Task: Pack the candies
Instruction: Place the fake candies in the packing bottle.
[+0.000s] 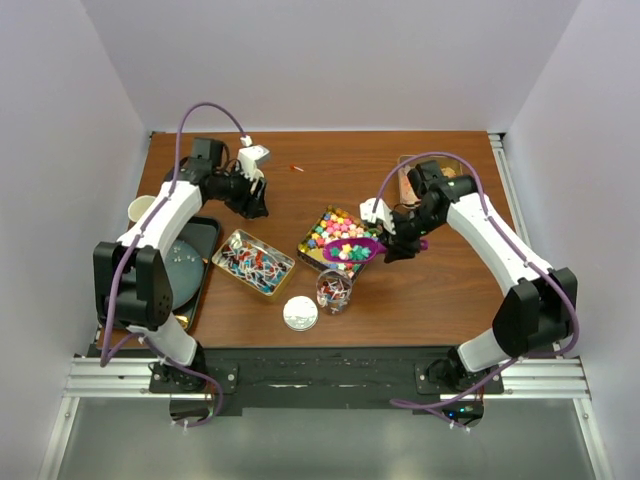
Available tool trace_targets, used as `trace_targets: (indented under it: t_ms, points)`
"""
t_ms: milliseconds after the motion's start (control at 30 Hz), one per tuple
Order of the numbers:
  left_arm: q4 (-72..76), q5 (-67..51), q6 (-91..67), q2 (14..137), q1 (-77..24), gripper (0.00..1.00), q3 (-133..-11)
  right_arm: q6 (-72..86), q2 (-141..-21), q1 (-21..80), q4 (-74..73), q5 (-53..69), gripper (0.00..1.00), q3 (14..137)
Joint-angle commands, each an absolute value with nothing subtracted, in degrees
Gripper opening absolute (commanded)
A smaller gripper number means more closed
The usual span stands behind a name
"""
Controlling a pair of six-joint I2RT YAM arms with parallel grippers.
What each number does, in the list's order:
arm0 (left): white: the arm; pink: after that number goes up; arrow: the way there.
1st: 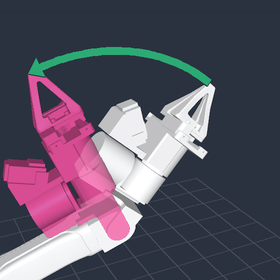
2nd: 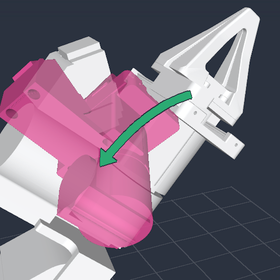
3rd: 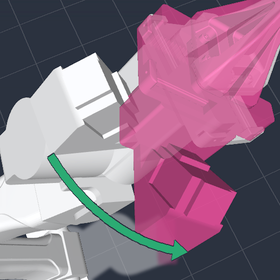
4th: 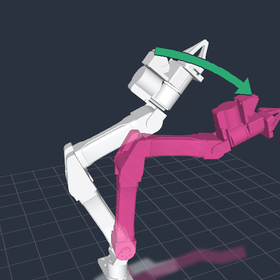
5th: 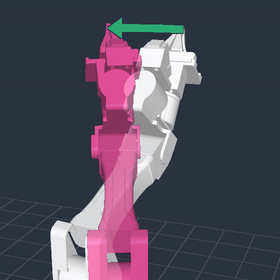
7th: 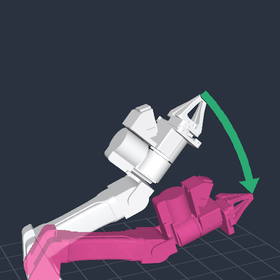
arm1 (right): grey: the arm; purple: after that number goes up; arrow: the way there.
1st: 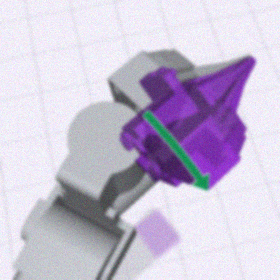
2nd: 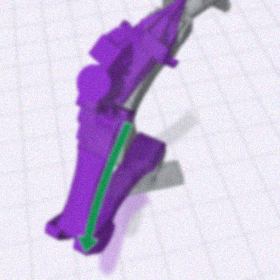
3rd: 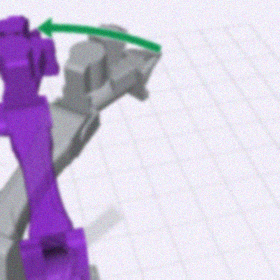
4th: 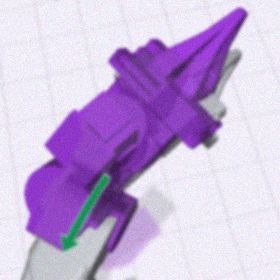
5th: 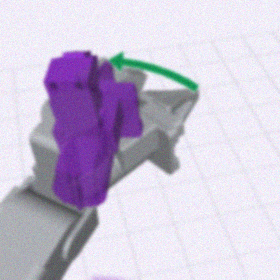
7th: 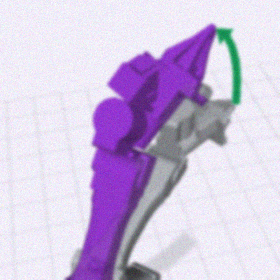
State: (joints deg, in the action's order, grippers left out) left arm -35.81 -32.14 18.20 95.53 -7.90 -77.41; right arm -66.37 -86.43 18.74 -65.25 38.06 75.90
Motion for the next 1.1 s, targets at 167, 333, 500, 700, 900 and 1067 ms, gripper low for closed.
trace_targets:
  t_ms: [167,333,500,700,900,1067]
  points:
    - [-31.4,-29.6,13.8,87.5,-7.6,0.59,-73.7,-77.0,-83.8,21.2,-80.9,24.8,0.00,85.2]
    - [-30.0,-29.9,13.4,85.0,-7.2,0.60,-72.5,-78.7,-84.3,23.6,-83.8,17.5,0.00,85.9]
    - [-30.0,-30.1,13.6,82.4,-6.9,0.60,-71.3,-78.5,-83.3,26.6,-82.2,12.8,0.00,84.9]
    - [-29.3,-31.5,12.8,79.5,-6.4,0.60,-68.1,-75.6,-84.5,30.1,-81.3,9.6,0.00,85.2]
    - [-28.0,-32.3,11.3,78.0,-6.4,0.60,-66.1,-72.3,-85.3,35.5,-80.8,2.5,0.00,85.7]
    - [-27.3,-33.0,9.7,78.5,-6.4,0.60,-67.6,-69.6,-85.8,39.0,-81.7,-1.1,0.00,87.4]
